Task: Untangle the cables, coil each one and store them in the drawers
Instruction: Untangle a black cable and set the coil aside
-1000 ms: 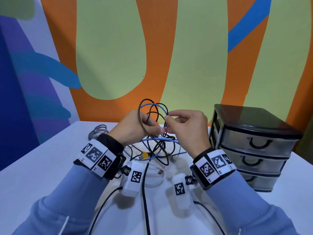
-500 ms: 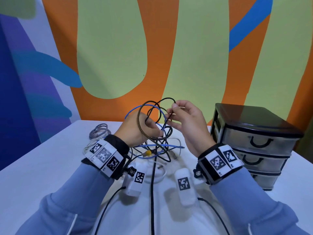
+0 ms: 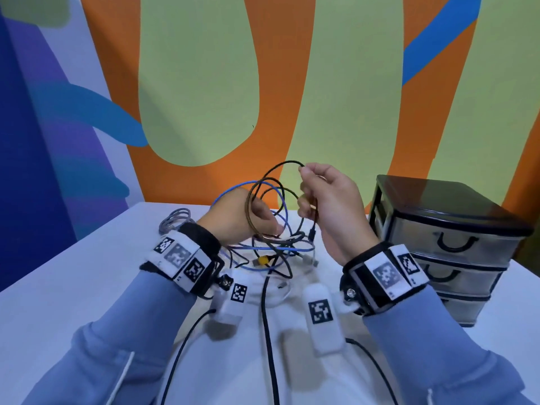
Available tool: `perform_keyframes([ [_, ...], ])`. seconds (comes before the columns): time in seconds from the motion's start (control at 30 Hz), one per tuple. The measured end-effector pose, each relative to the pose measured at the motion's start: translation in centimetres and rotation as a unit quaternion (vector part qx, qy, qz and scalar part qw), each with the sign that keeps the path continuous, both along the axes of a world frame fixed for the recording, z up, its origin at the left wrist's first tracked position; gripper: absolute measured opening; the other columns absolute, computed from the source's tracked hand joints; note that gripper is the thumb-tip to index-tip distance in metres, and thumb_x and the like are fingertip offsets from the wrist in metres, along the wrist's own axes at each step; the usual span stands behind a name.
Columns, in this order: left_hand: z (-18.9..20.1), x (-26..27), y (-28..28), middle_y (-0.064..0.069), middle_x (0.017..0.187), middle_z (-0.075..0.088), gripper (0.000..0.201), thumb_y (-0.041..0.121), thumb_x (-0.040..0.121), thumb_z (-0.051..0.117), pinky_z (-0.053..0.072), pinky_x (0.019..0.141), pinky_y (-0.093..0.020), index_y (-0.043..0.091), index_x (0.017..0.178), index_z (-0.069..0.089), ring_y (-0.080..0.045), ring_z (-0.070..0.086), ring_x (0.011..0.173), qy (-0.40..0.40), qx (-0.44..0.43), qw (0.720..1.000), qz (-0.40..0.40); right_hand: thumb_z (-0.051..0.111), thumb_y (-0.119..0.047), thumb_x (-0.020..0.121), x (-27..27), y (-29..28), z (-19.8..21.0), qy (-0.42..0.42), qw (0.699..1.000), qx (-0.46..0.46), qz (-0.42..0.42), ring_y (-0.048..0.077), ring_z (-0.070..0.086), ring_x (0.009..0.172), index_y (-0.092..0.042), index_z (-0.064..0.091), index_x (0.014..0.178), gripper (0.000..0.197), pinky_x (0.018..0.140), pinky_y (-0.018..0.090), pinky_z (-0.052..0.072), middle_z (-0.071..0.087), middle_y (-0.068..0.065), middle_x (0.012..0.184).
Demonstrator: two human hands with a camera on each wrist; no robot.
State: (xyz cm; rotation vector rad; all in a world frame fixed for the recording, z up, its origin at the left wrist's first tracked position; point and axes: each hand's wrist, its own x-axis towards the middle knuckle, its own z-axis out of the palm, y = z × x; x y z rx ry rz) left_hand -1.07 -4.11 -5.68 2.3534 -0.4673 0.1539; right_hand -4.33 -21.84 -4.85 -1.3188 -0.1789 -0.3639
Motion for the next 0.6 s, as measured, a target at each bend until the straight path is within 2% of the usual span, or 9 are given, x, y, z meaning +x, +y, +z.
perform_keyframes([
  [0.07, 1.3, -0.5, 1.1, 0.008, 0.067, 0.071, 0.023, 0.046, 0.082, 0.087, 0.045, 0.062, -0.024, 0.023, 0.084, 0.084, -0.009, 0.059, 0.061, 0.011, -0.035, 0.999, -0.016, 0.064, -0.018, 0.102, 0.7, -1.2, -0.4, 0.013, 0.992, -0.071, -0.108, 0.008, 0.047, 0.059, -0.020, 0.071, 0.098, 0.008, 0.063, 0.022, 0.043, 0.056, -0.010, 0.075],
  [0.13, 2.4, -0.9, 2.0, 0.010, 0.057, 0.052, 0.025, 0.041, 0.091, 0.079, 0.030, 0.048, -0.019, 0.017, 0.093, 0.084, -0.011, 0.039, 0.050, 0.019, -0.094, 0.995, -0.023, 0.063, -0.012, 0.100, 0.9, -2.3, -0.6, 0.033, 0.979, -0.130, -0.151, 0.008, 0.055, 0.072, -0.022, 0.076, 0.099, 0.016, 0.058, 0.009, 0.043, 0.066, -0.009, 0.087],
  [0.2, 2.9, -1.1, 2.6, 0.007, 0.060, 0.047, 0.027, 0.031, 0.100, 0.071, 0.024, 0.044, -0.018, 0.006, 0.098, 0.082, -0.012, 0.030, 0.049, 0.040, -0.165, 0.985, -0.042, 0.058, -0.006, 0.099, 1.0, -2.5, -0.9, 0.029, 0.962, -0.217, -0.162, 0.012, 0.059, 0.081, -0.023, 0.075, 0.115, 0.029, 0.058, 0.004, 0.044, 0.069, -0.005, 0.104],
  [0.27, 2.9, -0.9, 2.6, 0.004, 0.061, 0.048, 0.030, 0.033, 0.100, 0.071, 0.024, 0.045, -0.020, 0.005, 0.096, 0.081, -0.013, 0.030, 0.051, 0.029, -0.161, 0.986, -0.041, 0.053, -0.005, 0.099, 0.4, -1.9, -0.4, -0.052, 0.947, -0.270, -0.164, 0.008, 0.061, 0.104, -0.027, 0.065, 0.136, 0.045, 0.090, 0.014, 0.050, 0.061, -0.005, 0.124],
  [0.33, 2.8, -1.3, 1.9, -0.002, 0.059, 0.051, 0.027, 0.040, 0.094, 0.076, 0.029, 0.052, -0.025, 0.015, 0.085, 0.083, -0.012, 0.037, 0.057, -0.028, -0.079, 0.996, -0.040, 0.056, -0.002, 0.094, -0.9, -0.7, 0.2, -0.187, 0.938, -0.271, -0.111, 0.003, 0.055, 0.124, -0.027, 0.063, 0.139, 0.051, 0.108, 0.025, 0.044, 0.059, -0.008, 0.130],
  [0.4, 2.6, -1.8, 0.9, -0.014, 0.066, 0.064, 0.024, 0.035, 0.089, 0.082, 0.037, 0.064, -0.030, 0.015, 0.076, 0.081, -0.011, 0.048, 0.065, -0.048, -0.023, 0.996, -0.075, 0.065, 0.000, 0.090, -2.1, 0.5, 0.2, -0.281, 0.912, -0.298, -0.025, 0.007, 0.058, 0.126, -0.018, 0.069, 0.130, 0.044, 0.107, 0.022, 0.043, 0.066, -0.005, 0.129],
  [0.47, 2.8, -2.1, 0.6, -0.002, 0.060, 0.066, 0.023, 0.020, 0.087, 0.081, 0.041, 0.064, -0.027, 0.019, 0.064, 0.076, -0.008, 0.054, 0.061, -0.043, -0.035, 0.993, -0.101, 0.079, -0.002, 0.085, -2.5, 1.2, 0.0, -0.304, 0.891, -0.336, 0.036, 0.010, 0.061, 0.122, -0.014, 0.075, 0.116, 0.034, 0.100, 0.019, 0.047, 0.067, -0.001, 0.126],
  [0.53, 3.1, -2.2, 1.2, 0.011, 0.050, 0.050, 0.032, 0.024, 0.090, 0.082, 0.029, 0.053, -0.020, 0.023, 0.059, 0.072, -0.007, 0.040, 0.051, -0.043, -0.044, 0.995, -0.082, 0.085, -0.005, 0.080, -2.0, 0.8, -0.6, -0.283, 0.880, -0.378, 0.054, 0.010, 0.060, 0.120, -0.017, 0.072, 0.112, 0.036, 0.094, 0.016, 0.045, 0.065, -0.002, 0.124],
  [0.6, 3.3, -2.2, 2.1, 0.010, 0.052, 0.046, 0.022, 0.028, 0.089, 0.083, 0.022, 0.050, -0.021, 0.014, 0.072, 0.078, -0.007, 0.033, 0.052, -0.035, -0.092, 0.991, -0.085, 0.080, -0.005, 0.080, -1.2, 0.0, -1.1, -0.239, 0.870, -0.427, 0.060, 0.008, 0.062, 0.113, -0.025, 0.061, 0.120, 0.049, 0.092, 0.019, 0.047, 0.067, -0.005, 0.114],
])
